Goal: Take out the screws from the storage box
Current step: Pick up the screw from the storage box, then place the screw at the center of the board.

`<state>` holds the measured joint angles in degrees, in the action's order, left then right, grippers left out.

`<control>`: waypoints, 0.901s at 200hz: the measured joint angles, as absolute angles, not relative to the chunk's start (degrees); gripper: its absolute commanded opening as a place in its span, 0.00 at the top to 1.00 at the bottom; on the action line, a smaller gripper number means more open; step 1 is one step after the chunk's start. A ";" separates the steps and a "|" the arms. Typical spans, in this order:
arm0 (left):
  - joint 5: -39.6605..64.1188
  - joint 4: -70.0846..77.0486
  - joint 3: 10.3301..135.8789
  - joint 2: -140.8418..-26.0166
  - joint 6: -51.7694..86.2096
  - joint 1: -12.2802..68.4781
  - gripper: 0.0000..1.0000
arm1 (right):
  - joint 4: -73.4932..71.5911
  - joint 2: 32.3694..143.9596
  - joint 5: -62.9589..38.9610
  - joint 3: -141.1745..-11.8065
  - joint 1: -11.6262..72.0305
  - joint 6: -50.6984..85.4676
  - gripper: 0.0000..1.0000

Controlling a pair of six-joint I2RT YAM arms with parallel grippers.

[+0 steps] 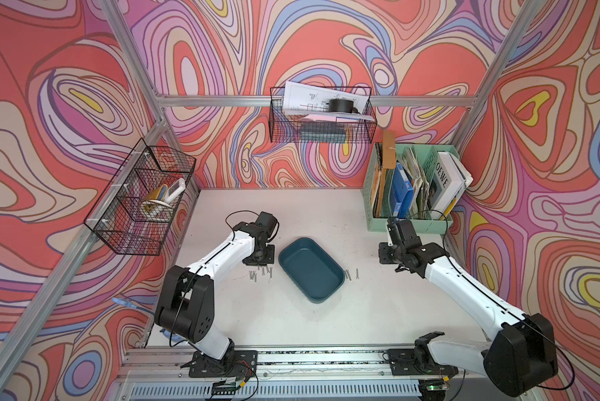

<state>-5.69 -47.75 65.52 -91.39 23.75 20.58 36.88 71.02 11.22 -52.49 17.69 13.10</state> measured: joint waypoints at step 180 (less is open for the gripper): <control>-3.20 -39.55 61.21 -99.98 24.03 18.00 0.84 | 37.08 71.02 11.20 -52.49 17.69 13.13 0.57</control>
